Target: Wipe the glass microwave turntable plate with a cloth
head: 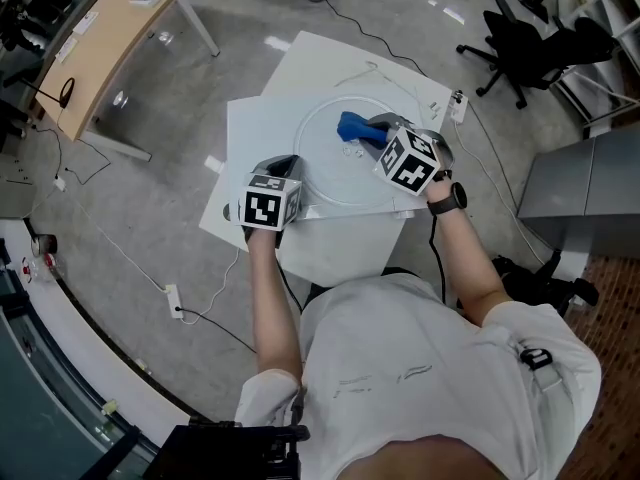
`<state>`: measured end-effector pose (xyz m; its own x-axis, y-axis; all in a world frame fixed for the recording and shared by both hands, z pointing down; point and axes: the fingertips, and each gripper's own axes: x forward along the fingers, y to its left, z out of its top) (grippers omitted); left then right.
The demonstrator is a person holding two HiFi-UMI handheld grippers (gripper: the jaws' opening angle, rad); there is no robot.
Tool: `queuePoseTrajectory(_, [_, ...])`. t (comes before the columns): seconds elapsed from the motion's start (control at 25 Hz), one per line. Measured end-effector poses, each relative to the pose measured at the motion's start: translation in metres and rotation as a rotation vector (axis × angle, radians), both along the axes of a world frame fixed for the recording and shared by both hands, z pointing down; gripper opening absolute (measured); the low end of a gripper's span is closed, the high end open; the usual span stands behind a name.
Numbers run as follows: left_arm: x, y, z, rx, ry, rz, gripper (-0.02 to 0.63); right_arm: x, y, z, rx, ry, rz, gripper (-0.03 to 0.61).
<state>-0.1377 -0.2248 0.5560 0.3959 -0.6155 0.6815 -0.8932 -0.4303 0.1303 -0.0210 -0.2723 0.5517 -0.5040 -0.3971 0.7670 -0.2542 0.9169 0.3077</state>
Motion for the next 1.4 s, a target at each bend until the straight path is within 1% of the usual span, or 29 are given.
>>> queuePoseTrajectory(0.08, [-0.002, 0.000, 0.002, 0.006, -0.008, -0.002, 0.000, 0.020, -0.004, -0.001, 0.008, 0.024, 0.044, 0.078])
queuePoseTrajectory(0.16, [-0.002, 0.000, 0.002, 0.008, -0.005, -0.004, 0.000, 0.032, 0.001, -0.002, 0.012, 0.044, 0.065, 0.074])
queuePoseTrajectory(0.32, [-0.002, 0.000, 0.002, 0.013, -0.012, -0.005, 0.000, 0.033, 0.016, 0.000, 0.030, 0.085, 0.059, 0.066])
queuePoseTrajectory(0.44, [-0.004, -0.002, 0.004, 0.016, -0.021, -0.012, 0.000, 0.018, 0.027, 0.000, 0.045, 0.098, 0.016, 0.064])
queuePoseTrajectory(0.76, [-0.002, -0.001, -0.002, 0.009, -0.006, -0.029, 0.000, -0.032, 0.074, 0.001, 0.022, 0.046, -0.138, 0.064])
queuePoseTrajectory(0.88, [-0.001, -0.002, -0.002, 0.013, -0.007, -0.052, 0.000, -0.037, 0.091, 0.001, 0.003, 0.022, -0.194, 0.066])
queuePoseTrajectory(1.04, [0.005, 0.002, 0.001, 0.011, -0.009, -0.076, 0.000, -0.030, 0.112, 0.002, -0.026, -0.015, -0.243, 0.069])
queuePoseTrajectory(1.16, [-0.002, -0.001, -0.001, 0.044, -0.041, -0.097, 0.002, -0.034, 0.117, -0.002, -0.020, -0.040, -0.283, 0.075])
queuePoseTrajectory(1.24, [-0.003, -0.002, -0.002, 0.083, -0.077, -0.106, 0.002, -0.036, 0.121, -0.005, -0.010, -0.086, -0.292, 0.084])
queuePoseTrajectory(1.32, [-0.004, -0.001, -0.005, 0.128, -0.080, -0.127, 0.002, -0.038, 0.124, -0.011, -0.002, -0.162, -0.283, 0.084])
queuePoseTrajectory(1.4, [-0.015, 0.001, -0.012, 0.168, -0.059, -0.209, 0.002, -0.041, 0.125, -0.019, 0.009, -0.248, -0.268, 0.083])
